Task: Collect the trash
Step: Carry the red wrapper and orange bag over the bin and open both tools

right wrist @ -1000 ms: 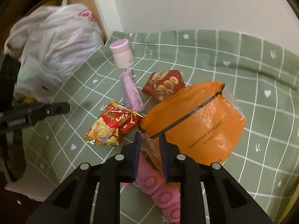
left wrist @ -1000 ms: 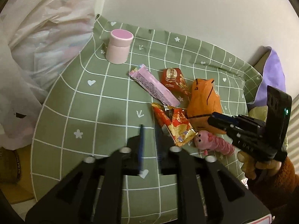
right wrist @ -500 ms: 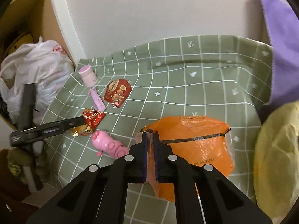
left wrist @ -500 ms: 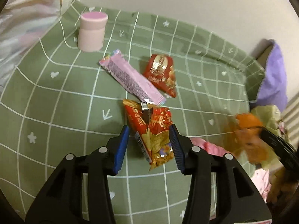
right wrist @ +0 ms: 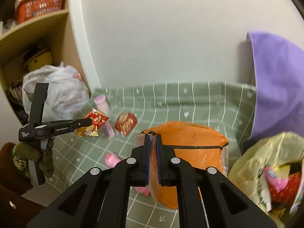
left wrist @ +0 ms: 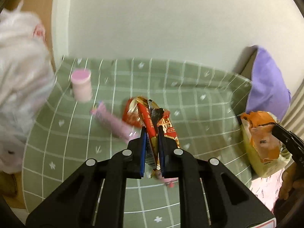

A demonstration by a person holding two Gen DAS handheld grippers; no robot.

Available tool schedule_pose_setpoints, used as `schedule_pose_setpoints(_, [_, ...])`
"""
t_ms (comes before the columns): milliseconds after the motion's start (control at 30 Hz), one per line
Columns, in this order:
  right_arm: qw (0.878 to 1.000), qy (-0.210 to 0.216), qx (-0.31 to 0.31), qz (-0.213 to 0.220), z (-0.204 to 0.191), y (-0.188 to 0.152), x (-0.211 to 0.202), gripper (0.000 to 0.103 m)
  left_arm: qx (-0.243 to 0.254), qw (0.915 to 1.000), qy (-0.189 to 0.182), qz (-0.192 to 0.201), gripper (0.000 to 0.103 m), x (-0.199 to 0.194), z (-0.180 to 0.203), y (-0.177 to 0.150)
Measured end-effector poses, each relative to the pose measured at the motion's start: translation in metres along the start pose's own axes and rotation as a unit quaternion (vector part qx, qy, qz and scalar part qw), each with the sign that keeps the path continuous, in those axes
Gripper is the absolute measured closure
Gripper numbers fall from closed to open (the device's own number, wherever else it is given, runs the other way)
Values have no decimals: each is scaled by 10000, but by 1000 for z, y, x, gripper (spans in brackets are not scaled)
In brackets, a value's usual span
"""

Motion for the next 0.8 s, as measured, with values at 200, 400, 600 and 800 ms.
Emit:
schedule_pose_setpoints(200, [9985, -110, -185, 495, 4, 37, -39, 96, 375, 9980, -401, 303, 92, -17, 47, 30])
schedule_pose_setpoints(400, [9941, -436, -210, 968, 26, 57, -95, 96, 776, 9912, -1003, 383, 92, -17, 112, 47])
schedule_pose_setpoints(600, [9886, -870, 287, 1191, 74, 45, -143, 96, 1215, 9787, -1626, 313, 92, -11, 181, 43])
schedule_pose_setpoints(800, [9828, -1023, 1223, 931, 143, -4, -154, 96, 1538, 9627, -2227, 24, 92, 6, 249, 33])
Point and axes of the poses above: each gripper's, at about its wrist camera, not at the fingertips, and x roughly the way its jaws point, z to its right, y to its top, the point moved 9 cm from there along x, roughly the way its jaws point, and after that the axes turned 2 degrees about z, right-handed, at the moved point
